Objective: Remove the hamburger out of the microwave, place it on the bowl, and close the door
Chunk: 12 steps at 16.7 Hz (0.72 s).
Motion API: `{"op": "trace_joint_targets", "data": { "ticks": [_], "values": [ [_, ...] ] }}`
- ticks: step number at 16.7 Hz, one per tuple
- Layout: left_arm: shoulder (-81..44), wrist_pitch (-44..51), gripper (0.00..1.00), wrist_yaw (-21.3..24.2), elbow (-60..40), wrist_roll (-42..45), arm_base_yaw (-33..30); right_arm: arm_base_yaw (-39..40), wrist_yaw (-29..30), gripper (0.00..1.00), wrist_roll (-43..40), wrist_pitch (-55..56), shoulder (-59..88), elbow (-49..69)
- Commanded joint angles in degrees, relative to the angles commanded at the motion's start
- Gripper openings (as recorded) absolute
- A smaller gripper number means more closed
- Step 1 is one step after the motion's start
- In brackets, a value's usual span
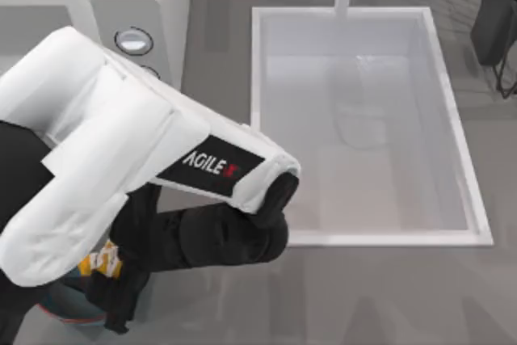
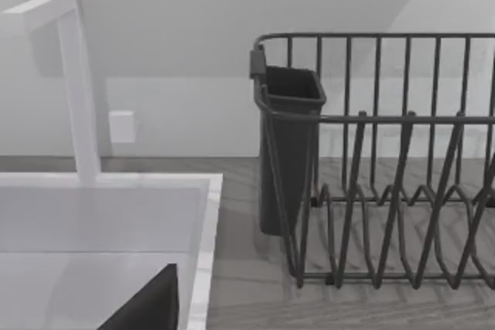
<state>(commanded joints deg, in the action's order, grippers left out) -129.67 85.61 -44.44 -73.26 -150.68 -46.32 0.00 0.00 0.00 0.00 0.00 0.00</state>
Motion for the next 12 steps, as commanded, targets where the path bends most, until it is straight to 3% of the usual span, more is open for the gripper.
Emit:
{"op": "trace_joint_targets", "data": {
  "ticks": [7, 12],
  "values": [
    [-0.1, -4.7, 0.00, -1.8, 3.9, 1.8, 2.1, 0.0, 0.0, 1.00, 0.0, 0.0, 0.0, 0.0],
    [-0.1, -4.7, 0.38, -1.8, 3.9, 1.8, 2.1, 0.0, 0.0, 1.00, 0.0, 0.0, 0.0, 0.0]
  ]
}}
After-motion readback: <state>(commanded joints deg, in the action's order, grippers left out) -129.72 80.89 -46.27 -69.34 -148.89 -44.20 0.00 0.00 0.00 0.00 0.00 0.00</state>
